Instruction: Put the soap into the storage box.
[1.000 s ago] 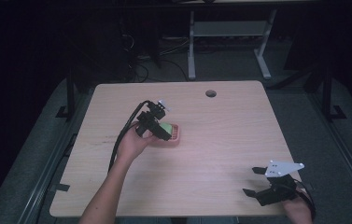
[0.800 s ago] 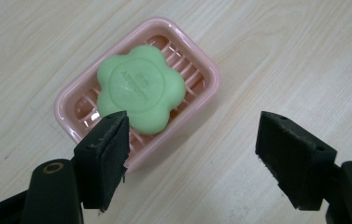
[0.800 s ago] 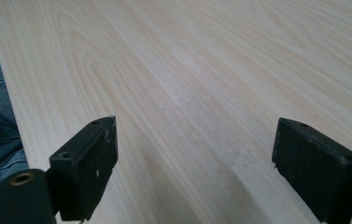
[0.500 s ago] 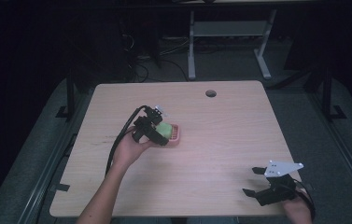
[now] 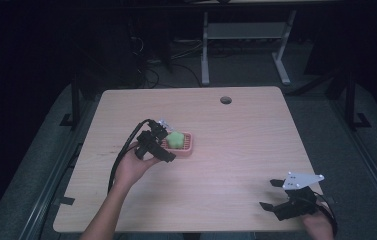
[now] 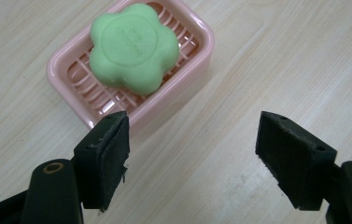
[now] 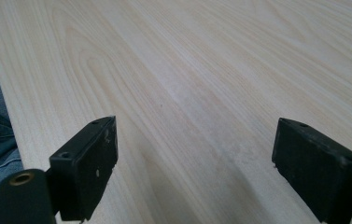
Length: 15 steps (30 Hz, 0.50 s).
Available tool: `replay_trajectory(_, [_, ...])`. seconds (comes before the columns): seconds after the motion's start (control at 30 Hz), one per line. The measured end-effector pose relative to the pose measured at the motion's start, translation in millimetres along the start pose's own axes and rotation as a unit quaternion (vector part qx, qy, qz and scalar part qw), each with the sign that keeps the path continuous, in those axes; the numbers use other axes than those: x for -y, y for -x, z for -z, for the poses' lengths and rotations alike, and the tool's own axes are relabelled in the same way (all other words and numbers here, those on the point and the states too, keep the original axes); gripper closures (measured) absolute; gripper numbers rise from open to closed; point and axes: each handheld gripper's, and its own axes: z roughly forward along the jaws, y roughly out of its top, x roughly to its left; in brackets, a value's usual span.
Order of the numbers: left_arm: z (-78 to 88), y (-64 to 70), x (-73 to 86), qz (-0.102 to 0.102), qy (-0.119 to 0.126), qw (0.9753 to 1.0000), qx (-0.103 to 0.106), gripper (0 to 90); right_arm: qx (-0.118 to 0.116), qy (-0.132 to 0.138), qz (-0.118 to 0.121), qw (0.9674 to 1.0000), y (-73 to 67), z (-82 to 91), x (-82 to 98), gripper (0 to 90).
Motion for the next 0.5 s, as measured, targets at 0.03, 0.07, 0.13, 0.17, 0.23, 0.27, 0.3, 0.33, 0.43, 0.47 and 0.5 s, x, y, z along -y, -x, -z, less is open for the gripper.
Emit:
replay_trajectory(0.03, [0.2,-0.2,1.4,0.004,0.0,1.0,0.002,26.0,0.0,-0.001,-0.001,1.0,-0.1,-0.1,0.0,13.8])
replay_trajectory(0.07, [0.2,-0.2,1.4,0.004,0.0,1.0,0.002,26.0,0.0,-0.001,0.001,1.0,0.1,-0.3,0.0,13.8])
replay_trajectory(0.13, [-0.1,-0.9,4.3,0.004,0.004,1.0,0.003,26.0,0.001,-0.002,0.001,1.0,0.0,-0.3,0.0,13.8])
replay_trajectory(0.17, [0.0,-0.5,5.9,0.008,0.003,1.0,0.003,26.0,0.001,-0.002,0.001,1.0,0.0,-0.3,0.0,13.8])
replay_trajectory(0.23, [0.1,-0.8,8.8,0.006,0.005,1.0,0.004,26.0,0.001,-0.001,0.0,1.0,0.0,-0.2,0.1,13.8])
replay_trajectory(0.27, [0.4,-0.2,12.1,0.009,0.008,0.9999,0.006,26.0,0.001,-0.002,-0.001,1.0,0.1,-0.3,0.2,13.8])
replay_trajectory(0.3, [0.7,-0.7,13.6,0.005,0.007,0.9999,0.005,26.0,0.001,-0.003,-0.001,1.0,0.2,-0.3,0.2,13.8])
replay_trajectory(0.33, [0.7,-0.7,13.6,0.005,0.007,0.9999,0.005,26.0,0.001,-0.003,-0.001,1.0,0.2,-0.3,0.2,13.8])
replay_trajectory(0.43, [0.8,-1.0,19.0,0.009,0.008,0.9999,0.009,26.0,0.002,-0.004,-0.001,1.0,0.0,-0.7,0.3,13.8])
replay_trajectory(0.47, [0.7,-1.1,20.9,0.01,0.009,0.9999,0.009,26.0,0.002,-0.004,-0.001,1.0,0.0,-0.7,0.3,13.8])
replay_trajectory(0.5, [0.6,-1.1,25.1,0.012,0.009,0.9998,0.01,26.0,0.001,-0.004,-0.001,1.0,-0.1,-1.2,0.5,13.8])
